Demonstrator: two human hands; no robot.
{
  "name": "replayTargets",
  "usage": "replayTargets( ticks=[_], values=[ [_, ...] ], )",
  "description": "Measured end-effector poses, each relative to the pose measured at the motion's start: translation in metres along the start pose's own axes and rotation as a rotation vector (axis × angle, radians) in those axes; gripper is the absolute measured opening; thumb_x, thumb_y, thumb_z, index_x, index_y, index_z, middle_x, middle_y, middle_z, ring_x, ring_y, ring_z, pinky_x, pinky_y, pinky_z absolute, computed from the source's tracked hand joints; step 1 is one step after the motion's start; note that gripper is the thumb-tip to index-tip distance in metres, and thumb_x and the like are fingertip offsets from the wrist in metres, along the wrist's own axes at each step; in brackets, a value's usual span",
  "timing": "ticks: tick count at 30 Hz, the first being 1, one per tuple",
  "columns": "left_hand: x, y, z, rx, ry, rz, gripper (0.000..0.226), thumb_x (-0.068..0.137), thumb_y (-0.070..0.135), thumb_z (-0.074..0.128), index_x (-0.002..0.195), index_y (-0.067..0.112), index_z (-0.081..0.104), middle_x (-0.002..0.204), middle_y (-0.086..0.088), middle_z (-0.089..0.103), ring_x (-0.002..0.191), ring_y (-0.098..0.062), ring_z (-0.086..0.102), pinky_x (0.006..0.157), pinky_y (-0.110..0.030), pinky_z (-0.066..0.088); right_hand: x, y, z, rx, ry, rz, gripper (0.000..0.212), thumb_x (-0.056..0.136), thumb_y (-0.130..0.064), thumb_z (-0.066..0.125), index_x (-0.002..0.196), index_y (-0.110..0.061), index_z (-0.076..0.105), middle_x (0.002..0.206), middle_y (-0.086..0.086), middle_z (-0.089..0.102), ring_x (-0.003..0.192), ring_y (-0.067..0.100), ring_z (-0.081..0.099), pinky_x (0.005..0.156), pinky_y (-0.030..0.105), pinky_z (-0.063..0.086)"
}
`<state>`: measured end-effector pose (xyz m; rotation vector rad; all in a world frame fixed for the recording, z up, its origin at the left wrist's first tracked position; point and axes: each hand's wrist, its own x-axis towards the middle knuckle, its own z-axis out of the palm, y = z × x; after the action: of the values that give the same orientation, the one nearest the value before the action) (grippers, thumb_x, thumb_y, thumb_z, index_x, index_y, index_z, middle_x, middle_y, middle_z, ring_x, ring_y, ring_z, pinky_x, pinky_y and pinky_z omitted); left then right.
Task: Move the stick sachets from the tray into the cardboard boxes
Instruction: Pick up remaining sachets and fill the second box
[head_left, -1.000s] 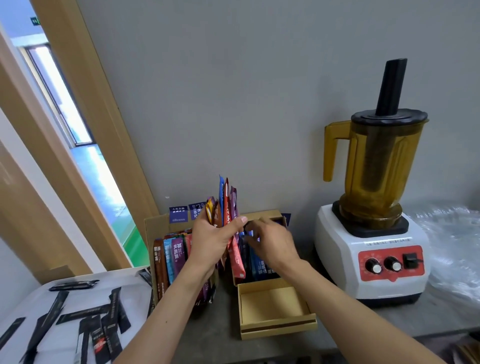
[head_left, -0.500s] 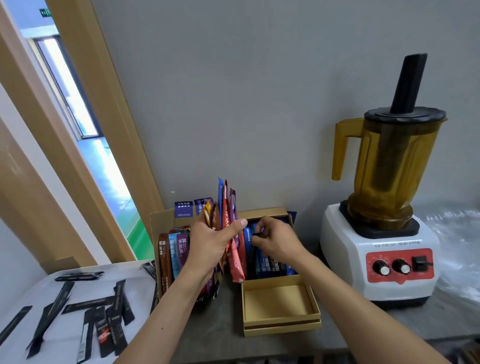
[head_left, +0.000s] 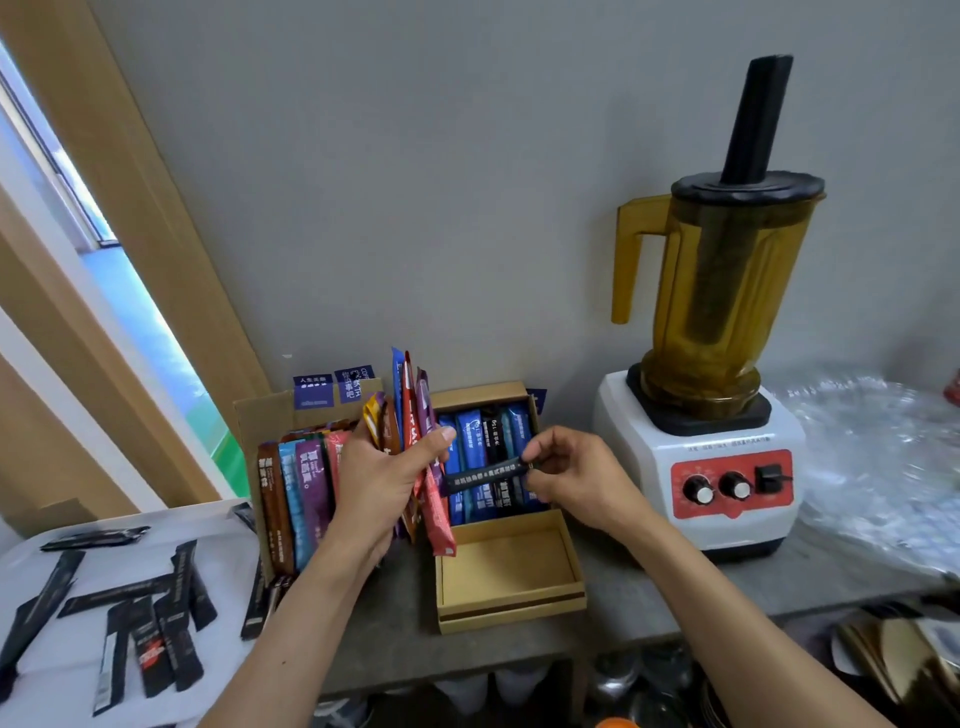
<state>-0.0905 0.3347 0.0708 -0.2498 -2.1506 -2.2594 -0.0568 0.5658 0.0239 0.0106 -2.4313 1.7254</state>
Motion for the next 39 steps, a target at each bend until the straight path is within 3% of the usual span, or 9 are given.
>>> replayTargets(
  ticks=[5,8,13,18,21,23,27,34,39],
  values=[
    [-0.005,-0.005,0.002,0.017,0.011,0.012,0.048,0.071,0.030,0.087,0.113,0.018,0.067,0.102,-0.009,0.080,0.095,-0.024,0.079,0.080,-0.039,0.064,-0.017,0.008,0.000,-0.255,-0.065,-0.015,0.018,0.083,-0.015,0.082,0.090,-0.022,0.067,0.092,-0.007,0.073,0.084,0.005,0.071,0.076,0.029,0.061],
    [-0.009,-0.009,0.005,0.000,0.004,-0.008,0.037,0.081,0.019,0.085,0.112,0.023,0.065,0.099,0.001,0.081,0.094,-0.018,0.079,0.073,-0.030,0.065,-0.024,0.013,0.008,-0.486,-0.145,-0.038,0.015,0.087,-0.027,0.079,0.091,-0.030,0.065,0.102,-0.012,0.071,0.095,0.004,0.069,0.082,0.030,0.062],
    [-0.014,-0.015,0.008,0.013,0.031,-0.037,0.040,0.074,0.029,0.088,0.109,0.024,0.068,0.097,0.000,0.081,0.095,-0.020,0.079,0.091,-0.048,0.062,-0.027,0.017,0.018,-0.783,-0.137,-0.105,0.016,0.092,-0.042,0.074,0.100,-0.036,0.062,0.128,-0.009,0.065,0.118,0.012,0.062,0.078,0.023,0.051],
    [-0.017,-0.015,0.014,0.045,0.040,-0.047,0.026,0.083,0.022,0.085,0.104,0.019,0.071,0.091,-0.007,0.081,0.091,-0.020,0.079,0.094,-0.046,0.061,-0.022,0.005,0.013,-0.887,-0.107,-0.113,0.024,0.092,-0.050,0.073,0.109,-0.033,0.071,0.124,-0.009,0.069,0.115,0.010,0.064,0.085,0.026,0.053],
    [-0.016,-0.016,0.015,0.035,0.051,-0.051,0.028,0.085,0.021,0.084,0.109,0.016,0.070,0.091,-0.009,0.080,0.091,-0.020,0.079,0.094,-0.043,0.060,-0.020,-0.005,0.012,-0.783,-0.071,-0.094,0.018,0.092,-0.046,0.074,0.102,-0.032,0.070,0.115,-0.011,0.072,0.108,0.008,0.069,0.085,0.031,0.061],
    [-0.015,-0.016,0.016,0.031,0.066,-0.042,0.030,0.085,0.023,0.084,0.111,0.015,0.071,0.091,-0.009,0.080,0.091,-0.020,0.079,0.093,-0.041,0.059,-0.019,-0.015,0.015,-0.472,-0.060,-0.074,0.020,0.090,-0.047,0.076,0.093,-0.028,0.070,0.096,-0.009,0.076,0.090,0.006,0.073,0.077,0.032,0.064],
    [-0.011,-0.014,0.026,0.050,0.120,-0.022,0.028,0.083,0.028,0.087,0.104,0.014,0.074,0.086,-0.006,0.081,0.085,-0.019,0.079,0.083,-0.037,0.062,-0.021,-0.034,0.026,-0.078,-0.270,-0.048,0.030,0.083,-0.040,0.086,0.090,-0.015,0.072,0.089,-0.001,0.079,0.086,0.009,0.075,0.079,0.027,0.062],
    [0.006,0.001,0.027,-0.013,0.173,-0.012,0.036,0.083,0.036,0.085,0.103,0.009,0.073,0.095,-0.012,0.080,0.092,-0.029,0.079,0.088,-0.043,0.063,-0.003,-0.022,0.011,0.005,-0.358,0.039,0.038,0.079,-0.018,0.090,0.107,-0.010,0.066,0.102,0.004,0.078,0.098,0.014,0.077,0.087,0.041,0.065],
    [0.016,0.011,0.011,0.047,0.217,0.059,0.030,0.088,0.035,0.083,0.104,0.012,0.072,0.093,-0.008,0.079,0.087,-0.022,0.079,0.084,-0.042,0.063,0.000,-0.015,0.003,-0.079,-0.302,0.015,0.023,0.079,-0.013,0.086,0.097,-0.017,0.073,0.100,0.001,0.075,0.098,0.014,0.073,0.080,0.031,0.064]
  ],
)
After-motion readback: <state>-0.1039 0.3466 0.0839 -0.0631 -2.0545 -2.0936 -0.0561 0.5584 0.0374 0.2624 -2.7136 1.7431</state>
